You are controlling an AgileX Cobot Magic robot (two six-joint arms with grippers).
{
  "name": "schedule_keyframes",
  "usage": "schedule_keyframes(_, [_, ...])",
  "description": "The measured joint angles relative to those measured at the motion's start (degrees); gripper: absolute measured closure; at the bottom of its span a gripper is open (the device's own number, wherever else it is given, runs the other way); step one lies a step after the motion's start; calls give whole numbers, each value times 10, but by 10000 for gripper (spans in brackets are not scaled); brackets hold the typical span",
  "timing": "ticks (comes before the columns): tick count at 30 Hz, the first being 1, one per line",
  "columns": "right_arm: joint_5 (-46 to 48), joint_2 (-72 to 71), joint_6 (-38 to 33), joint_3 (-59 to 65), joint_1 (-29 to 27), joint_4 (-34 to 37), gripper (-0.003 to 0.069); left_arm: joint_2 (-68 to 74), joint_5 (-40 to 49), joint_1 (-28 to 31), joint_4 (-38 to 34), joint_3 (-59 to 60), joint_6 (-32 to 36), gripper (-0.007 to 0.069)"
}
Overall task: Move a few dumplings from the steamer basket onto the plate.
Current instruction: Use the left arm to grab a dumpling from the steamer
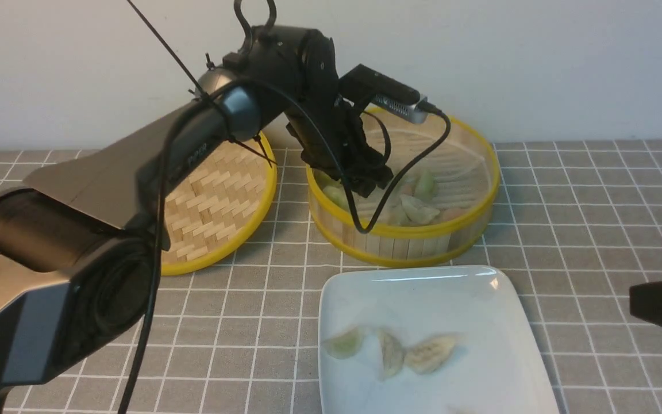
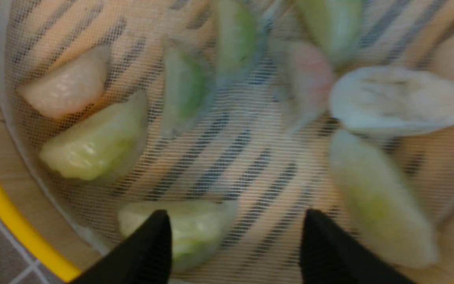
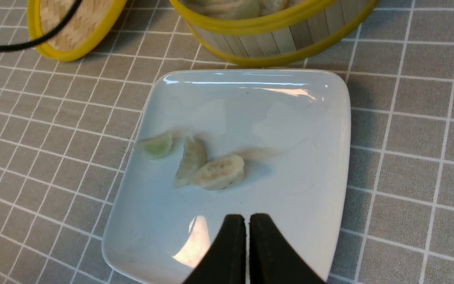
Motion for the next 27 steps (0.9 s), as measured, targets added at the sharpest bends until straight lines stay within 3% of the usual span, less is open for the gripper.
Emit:
schedule_keyframes(6, [-1, 0, -6, 0, 0, 3, 655, 25, -18, 0, 37, -1, -3, 135])
schedule_keyframes(14, [-1, 0, -6, 1, 0, 5, 655, 29, -21, 0, 34, -6, -25, 156])
schedule_keyframes(18, [-1, 0, -6, 1, 0, 5, 655, 30, -20, 2, 10, -6, -32, 288])
schedule_keyframes(23, [1, 0, -6, 1, 0, 7, 655, 29, -24, 0, -60, -13, -17, 553])
schedule_keyframes(27, [3, 0, -6, 1, 0, 8, 655, 31, -22, -11, -91, -30, 5, 615])
